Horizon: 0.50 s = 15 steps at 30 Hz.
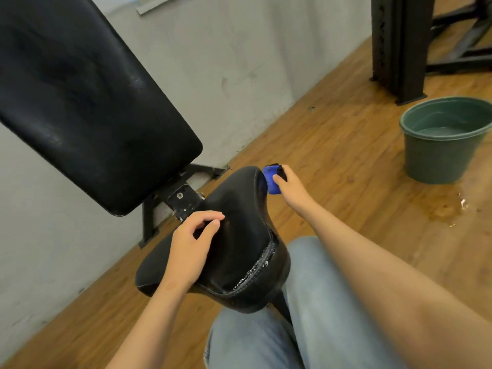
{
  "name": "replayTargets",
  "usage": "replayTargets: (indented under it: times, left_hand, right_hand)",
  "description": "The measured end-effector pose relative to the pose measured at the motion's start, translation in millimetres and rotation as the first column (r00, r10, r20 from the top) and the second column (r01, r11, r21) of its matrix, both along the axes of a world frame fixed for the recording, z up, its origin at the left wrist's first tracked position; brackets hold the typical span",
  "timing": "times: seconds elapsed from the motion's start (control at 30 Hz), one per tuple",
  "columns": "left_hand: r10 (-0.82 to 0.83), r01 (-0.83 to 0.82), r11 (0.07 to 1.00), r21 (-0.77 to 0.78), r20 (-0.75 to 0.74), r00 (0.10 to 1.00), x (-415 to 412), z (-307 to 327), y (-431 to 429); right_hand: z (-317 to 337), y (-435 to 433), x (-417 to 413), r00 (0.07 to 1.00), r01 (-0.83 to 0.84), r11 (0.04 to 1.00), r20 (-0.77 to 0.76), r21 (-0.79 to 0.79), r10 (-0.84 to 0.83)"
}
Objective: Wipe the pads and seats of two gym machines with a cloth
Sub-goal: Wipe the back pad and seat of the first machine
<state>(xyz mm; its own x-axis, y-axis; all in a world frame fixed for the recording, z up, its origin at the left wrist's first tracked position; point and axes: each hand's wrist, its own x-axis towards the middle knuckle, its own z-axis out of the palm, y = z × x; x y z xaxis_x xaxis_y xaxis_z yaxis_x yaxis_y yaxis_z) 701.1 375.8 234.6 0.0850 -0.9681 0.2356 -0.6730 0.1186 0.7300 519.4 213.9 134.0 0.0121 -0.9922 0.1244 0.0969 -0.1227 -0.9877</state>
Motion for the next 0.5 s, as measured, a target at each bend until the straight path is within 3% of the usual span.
replayTargets:
  times: [0.2,0.37,0.5]
  left_hand:
    - [-0.017,0.017,1.000,-0.019,0.005,1.000,-3,2,-2]
    - [-0.013,0.013,1.000,-0.011,0.028,1.000,0,-1,-3]
    - [0.005,-0.005,1.000,0.004,0.035,0.999,-1,-1,-2]
  right_hand:
    - [9,28,-9,0.994,-0.106,0.985,0.026,-0.135,0.110]
    - [2,42,-25,0.969,-0.248,0.938,-0.068,-0.243,0.239]
    - [-2,5,-22,0.987,-0.140,0.977,-0.105,-0.161,0.124]
